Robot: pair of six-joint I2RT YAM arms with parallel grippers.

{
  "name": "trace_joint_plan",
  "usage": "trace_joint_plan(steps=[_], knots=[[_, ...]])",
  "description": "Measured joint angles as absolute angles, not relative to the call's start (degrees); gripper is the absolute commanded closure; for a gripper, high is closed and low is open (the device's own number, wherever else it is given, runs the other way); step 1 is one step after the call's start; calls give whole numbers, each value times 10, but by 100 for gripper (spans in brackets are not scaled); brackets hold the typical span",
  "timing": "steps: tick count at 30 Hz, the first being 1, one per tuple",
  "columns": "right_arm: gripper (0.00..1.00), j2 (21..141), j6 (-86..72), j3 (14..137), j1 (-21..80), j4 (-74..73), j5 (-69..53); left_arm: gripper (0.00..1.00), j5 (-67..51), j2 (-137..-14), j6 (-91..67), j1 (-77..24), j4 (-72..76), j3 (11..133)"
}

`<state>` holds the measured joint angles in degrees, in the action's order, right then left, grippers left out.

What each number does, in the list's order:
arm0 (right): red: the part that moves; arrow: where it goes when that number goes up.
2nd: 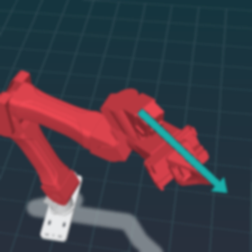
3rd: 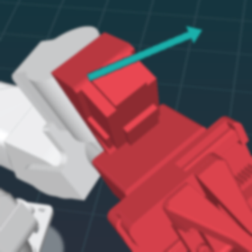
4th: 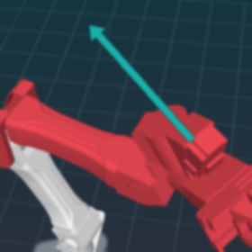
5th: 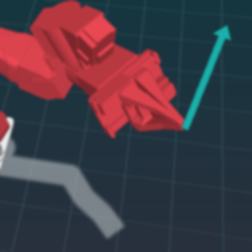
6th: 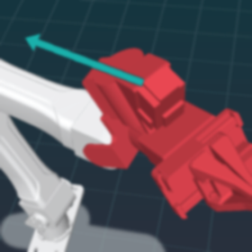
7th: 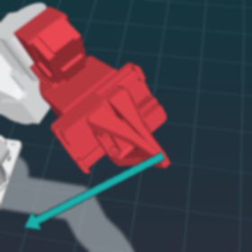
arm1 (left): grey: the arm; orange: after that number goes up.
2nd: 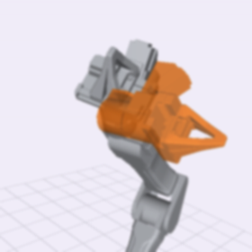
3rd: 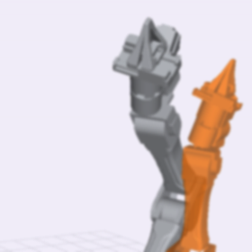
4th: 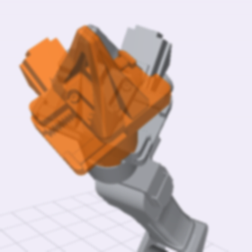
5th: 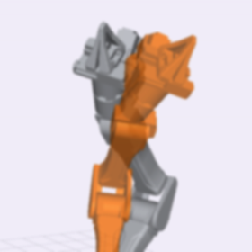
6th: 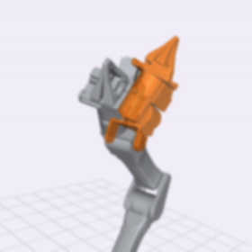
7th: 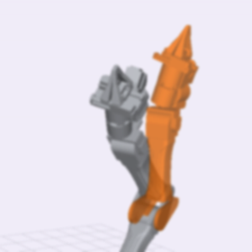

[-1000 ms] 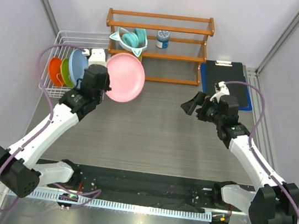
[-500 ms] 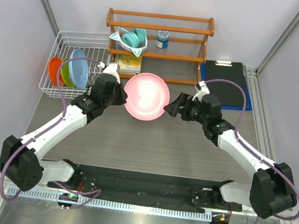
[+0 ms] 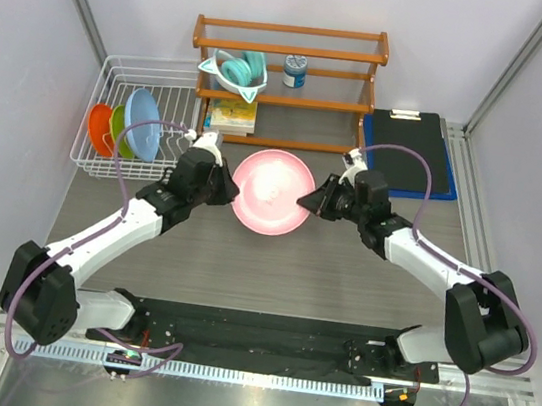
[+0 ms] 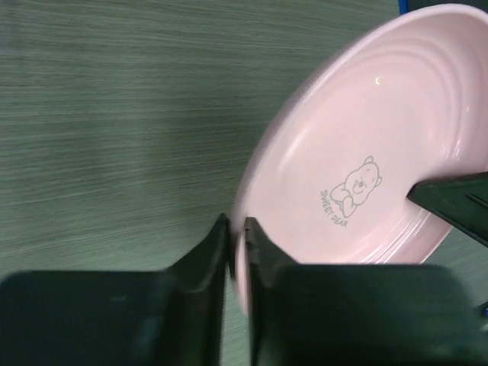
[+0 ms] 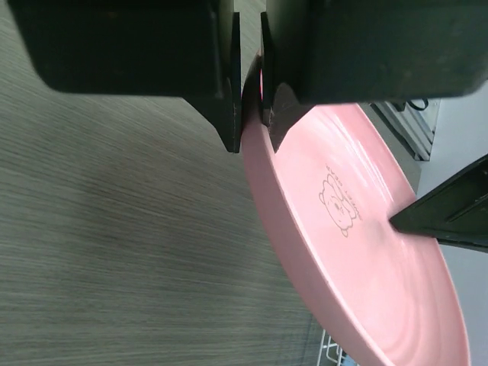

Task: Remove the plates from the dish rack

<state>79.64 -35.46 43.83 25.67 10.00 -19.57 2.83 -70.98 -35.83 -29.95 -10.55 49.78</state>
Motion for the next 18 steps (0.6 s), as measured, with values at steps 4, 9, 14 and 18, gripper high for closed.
trace_joint_plan(steps=[4, 9, 14, 18], knots=[[99, 791, -343, 438, 263, 69, -153, 18, 50, -704, -359, -303, -106, 496], [99, 781, -335, 436, 256, 11, -83, 4, 130, -692, -350, -306, -140, 504], [99, 785, -335, 431, 252, -36, -50, 0, 238, -670, -318, -306, -176, 518], [99, 813, -335, 431, 236, -56, -46, 1, 318, -641, -282, -306, -185, 527]])
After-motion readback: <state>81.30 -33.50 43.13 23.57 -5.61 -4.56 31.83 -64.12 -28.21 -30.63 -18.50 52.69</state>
